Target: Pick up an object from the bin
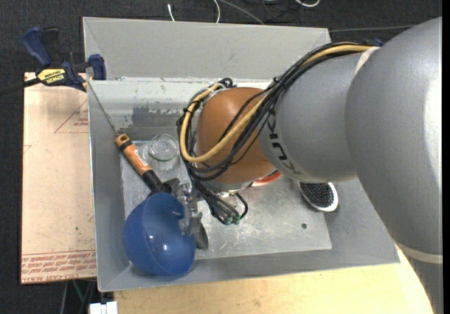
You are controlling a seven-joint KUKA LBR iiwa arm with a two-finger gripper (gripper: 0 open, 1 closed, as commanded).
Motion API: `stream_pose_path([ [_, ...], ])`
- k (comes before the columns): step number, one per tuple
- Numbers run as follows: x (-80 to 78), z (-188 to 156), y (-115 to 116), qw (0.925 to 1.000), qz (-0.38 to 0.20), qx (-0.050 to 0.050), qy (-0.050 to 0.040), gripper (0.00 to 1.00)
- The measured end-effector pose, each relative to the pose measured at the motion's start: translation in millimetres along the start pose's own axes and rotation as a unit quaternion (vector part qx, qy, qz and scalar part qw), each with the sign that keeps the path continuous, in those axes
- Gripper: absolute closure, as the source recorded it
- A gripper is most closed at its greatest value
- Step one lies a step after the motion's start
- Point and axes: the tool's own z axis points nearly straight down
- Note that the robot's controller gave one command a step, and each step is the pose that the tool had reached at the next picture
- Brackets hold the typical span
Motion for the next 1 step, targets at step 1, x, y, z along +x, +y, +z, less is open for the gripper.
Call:
stream_pose_path([
  [1, -8.3, -42.3, 5.5, 0.9999, 0.01, -0.001, -0.0043, 1.0],
])
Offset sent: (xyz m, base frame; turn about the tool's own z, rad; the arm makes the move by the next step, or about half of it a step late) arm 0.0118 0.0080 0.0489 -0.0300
